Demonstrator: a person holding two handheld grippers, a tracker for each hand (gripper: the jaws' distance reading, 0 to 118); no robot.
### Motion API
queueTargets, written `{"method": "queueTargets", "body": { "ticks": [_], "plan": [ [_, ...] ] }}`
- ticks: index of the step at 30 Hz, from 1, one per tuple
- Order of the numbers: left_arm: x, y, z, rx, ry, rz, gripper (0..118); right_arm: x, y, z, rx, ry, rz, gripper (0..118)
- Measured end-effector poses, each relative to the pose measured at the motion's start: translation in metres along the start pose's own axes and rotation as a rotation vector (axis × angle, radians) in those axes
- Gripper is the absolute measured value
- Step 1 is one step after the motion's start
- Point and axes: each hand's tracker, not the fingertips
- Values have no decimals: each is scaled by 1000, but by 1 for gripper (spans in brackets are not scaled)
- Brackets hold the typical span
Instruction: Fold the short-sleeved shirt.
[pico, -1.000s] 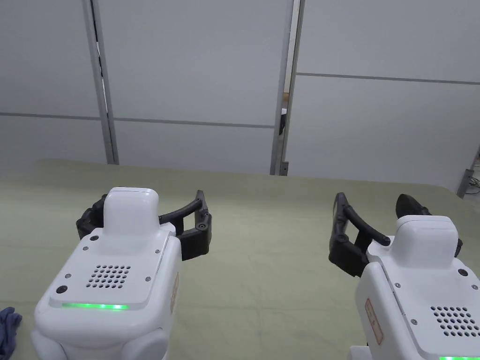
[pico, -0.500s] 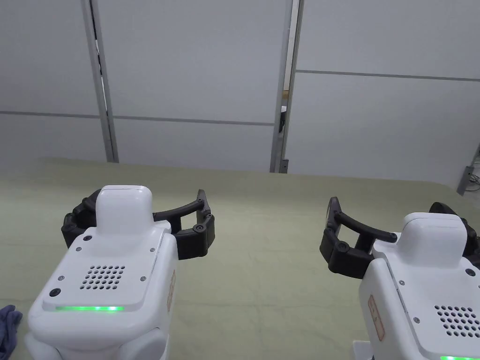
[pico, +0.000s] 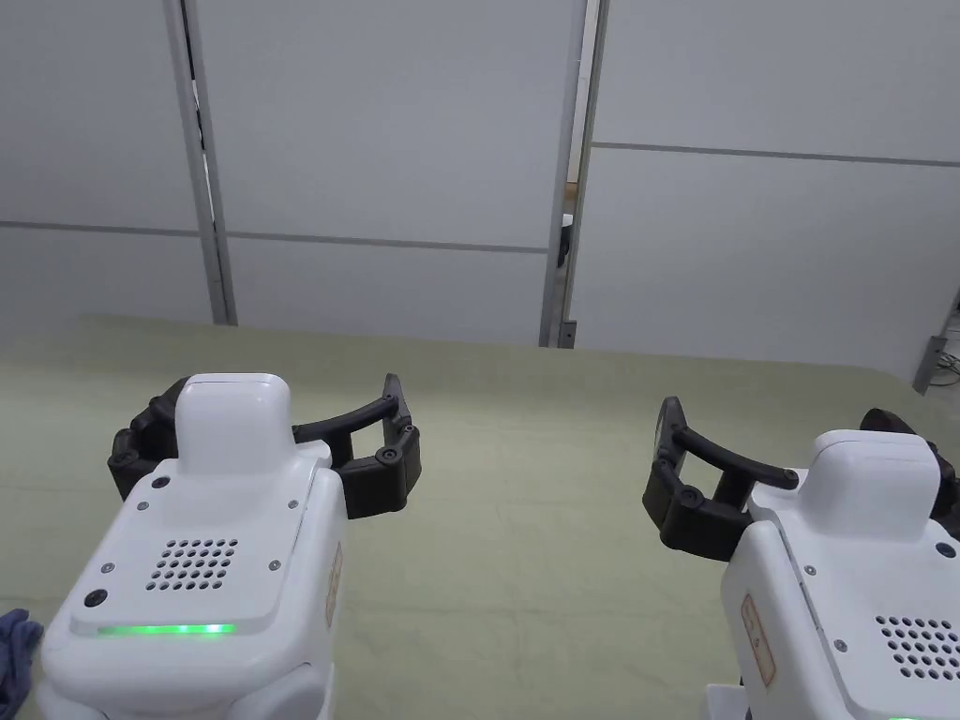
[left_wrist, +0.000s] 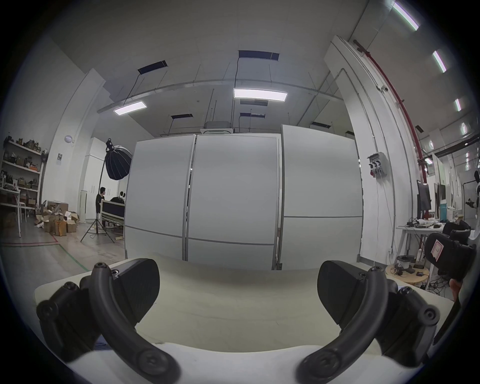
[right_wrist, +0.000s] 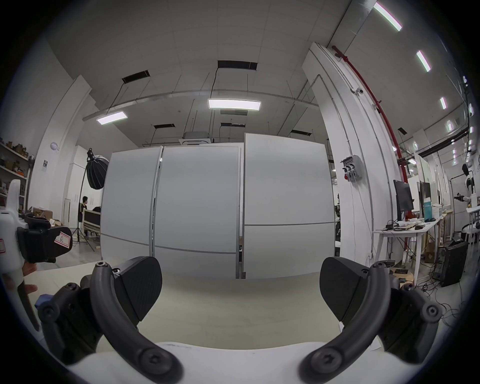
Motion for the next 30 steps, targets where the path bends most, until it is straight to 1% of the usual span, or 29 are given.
{"method": "queueTargets", "body": {
  "ticks": [6,13,22,30],
  "plan": [
    [0,0,1,17,18,-23,118,0,1,-1,7,14,-16,118],
    [0,-1,-3,-27,23,-36,118,-2,1,-1,4,18,2,118],
    [2,-2,-1,-9,34,-69,118,0,0,-2,3,28,-14,118],
    [1,-4,-1,-13,37,-62,118,2,-2,-2,-8,30,-31,118]
  ]
}}
